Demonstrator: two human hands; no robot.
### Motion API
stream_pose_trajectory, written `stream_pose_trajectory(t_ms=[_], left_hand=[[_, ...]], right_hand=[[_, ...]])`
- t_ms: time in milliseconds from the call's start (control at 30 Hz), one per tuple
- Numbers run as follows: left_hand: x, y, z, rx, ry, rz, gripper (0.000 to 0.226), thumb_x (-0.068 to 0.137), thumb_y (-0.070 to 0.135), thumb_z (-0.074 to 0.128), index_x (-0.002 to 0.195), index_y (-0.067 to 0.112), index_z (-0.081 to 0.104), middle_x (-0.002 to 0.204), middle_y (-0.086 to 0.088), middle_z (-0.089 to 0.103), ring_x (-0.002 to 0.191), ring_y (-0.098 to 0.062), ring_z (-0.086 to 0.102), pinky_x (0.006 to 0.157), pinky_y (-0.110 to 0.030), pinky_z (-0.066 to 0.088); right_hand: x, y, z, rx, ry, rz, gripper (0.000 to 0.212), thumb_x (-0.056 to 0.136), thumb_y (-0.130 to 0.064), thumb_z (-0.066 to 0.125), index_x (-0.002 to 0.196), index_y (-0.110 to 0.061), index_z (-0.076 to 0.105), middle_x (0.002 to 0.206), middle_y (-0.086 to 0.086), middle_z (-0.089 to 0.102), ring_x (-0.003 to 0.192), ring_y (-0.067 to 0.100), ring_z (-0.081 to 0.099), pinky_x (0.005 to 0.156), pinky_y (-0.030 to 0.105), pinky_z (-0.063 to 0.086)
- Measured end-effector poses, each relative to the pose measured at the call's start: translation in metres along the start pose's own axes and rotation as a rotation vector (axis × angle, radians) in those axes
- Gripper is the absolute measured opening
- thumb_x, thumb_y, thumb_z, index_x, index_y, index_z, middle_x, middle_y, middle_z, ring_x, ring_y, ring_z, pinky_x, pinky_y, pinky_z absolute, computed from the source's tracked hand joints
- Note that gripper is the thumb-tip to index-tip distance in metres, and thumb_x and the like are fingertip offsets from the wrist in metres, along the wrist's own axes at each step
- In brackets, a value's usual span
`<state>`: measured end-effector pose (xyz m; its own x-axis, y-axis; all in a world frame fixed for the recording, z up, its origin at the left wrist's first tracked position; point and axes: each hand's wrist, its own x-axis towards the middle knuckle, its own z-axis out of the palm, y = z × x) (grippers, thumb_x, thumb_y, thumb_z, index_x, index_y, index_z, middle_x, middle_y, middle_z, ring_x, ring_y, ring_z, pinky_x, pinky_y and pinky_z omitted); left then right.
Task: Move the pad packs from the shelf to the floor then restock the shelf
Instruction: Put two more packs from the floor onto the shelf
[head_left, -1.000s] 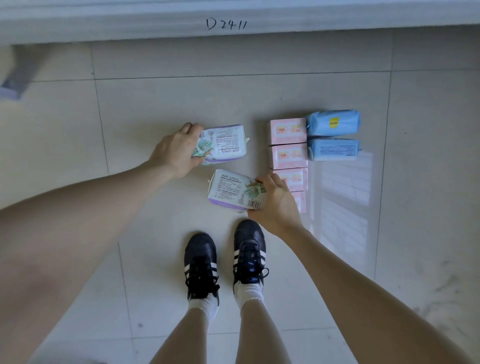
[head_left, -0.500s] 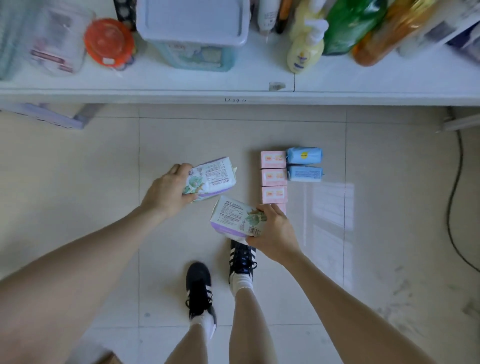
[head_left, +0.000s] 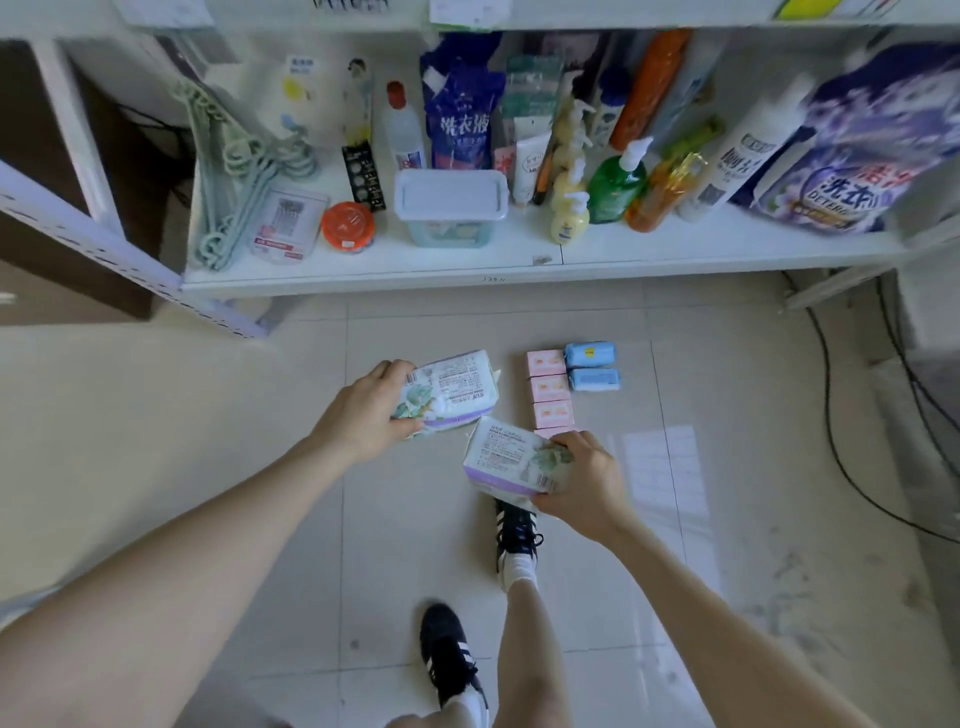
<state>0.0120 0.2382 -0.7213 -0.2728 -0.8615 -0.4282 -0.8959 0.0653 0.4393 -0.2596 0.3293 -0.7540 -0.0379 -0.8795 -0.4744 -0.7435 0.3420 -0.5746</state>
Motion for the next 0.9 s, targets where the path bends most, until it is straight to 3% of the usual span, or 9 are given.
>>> stream_pose_trajectory(t_ms=[233, 433, 567, 733, 833, 900], left_hand=[[-0.065, 0.031, -0.111, 0.043, 0.095, 0.116, 0.064, 0.079, 0.034, 0.075, 0.132, 0.014, 0.043, 0.132, -0.003, 0.051, 0.116, -0.028, 0.054, 0.091, -0.039, 0.045], [-0.116, 0.057, -0.211, 0.098, 0.19, 0.154, 0.076, 0.081, 0.038, 0.073, 0.143, 0.017, 0.035, 0.143, -0.005, 0.045, 0.124, -0.027, 0.049, 0.097, -0.038, 0.042], [-0.152, 0.079, -0.275, 0.091, 0.311, 0.168, 0.075, 0.079, 0.034, 0.076, 0.142, 0.015, 0.039, 0.141, -0.006, 0.048, 0.122, -0.025, 0.049, 0.087, -0.027, 0.038], [-0.2, 0.115, -0.351, 0.127, 0.444, 0.197, 0.076, 0.08, 0.036, 0.075, 0.142, 0.015, 0.038, 0.145, -0.005, 0.044, 0.129, -0.024, 0.045, 0.101, -0.033, 0.037], [-0.228, 0.137, -0.395, 0.16, 0.524, 0.211, 0.077, 0.079, 0.038, 0.075, 0.143, 0.016, 0.038, 0.147, -0.005, 0.043, 0.131, -0.024, 0.044, 0.1, -0.032, 0.037], [-0.247, 0.151, -0.423, 0.173, 0.582, 0.22, 0.077, 0.079, 0.038, 0.076, 0.142, 0.018, 0.039, 0.145, -0.004, 0.046, 0.128, -0.024, 0.046, 0.091, -0.028, 0.037]], right_hand=[[-0.055, -0.073, -0.065, -0.073, 0.09, -0.12, 0.061, 0.057, -0.033, 0.079, 0.111, -0.022, 0.054, 0.104, -0.013, 0.05, 0.091, 0.015, 0.053, 0.068, 0.029, 0.046], [-0.084, -0.148, -0.129, -0.088, 0.163, -0.305, 0.064, 0.055, -0.03, 0.082, 0.114, -0.023, 0.058, 0.1, -0.014, 0.051, 0.095, 0.014, 0.055, 0.073, 0.027, 0.046], [-0.105, -0.202, -0.173, -0.072, 0.216, -0.384, 0.068, 0.055, -0.032, 0.082, 0.117, -0.023, 0.056, 0.103, -0.012, 0.052, 0.091, 0.013, 0.055, 0.077, 0.029, 0.048], [-0.134, -0.258, -0.23, -0.055, 0.313, -0.514, 0.073, 0.054, -0.031, 0.083, 0.12, -0.019, 0.056, 0.099, -0.012, 0.051, 0.088, 0.009, 0.052, 0.068, 0.015, 0.039], [-0.151, -0.289, -0.264, -0.026, 0.339, -0.572, 0.072, 0.052, -0.035, 0.082, 0.119, -0.023, 0.056, 0.102, -0.013, 0.054, 0.09, 0.007, 0.055, 0.073, 0.019, 0.047], [-0.164, -0.308, -0.285, -0.004, 0.349, -0.617, 0.07, 0.054, -0.036, 0.082, 0.117, -0.026, 0.053, 0.103, -0.015, 0.054, 0.088, 0.002, 0.055, 0.07, 0.014, 0.046]])
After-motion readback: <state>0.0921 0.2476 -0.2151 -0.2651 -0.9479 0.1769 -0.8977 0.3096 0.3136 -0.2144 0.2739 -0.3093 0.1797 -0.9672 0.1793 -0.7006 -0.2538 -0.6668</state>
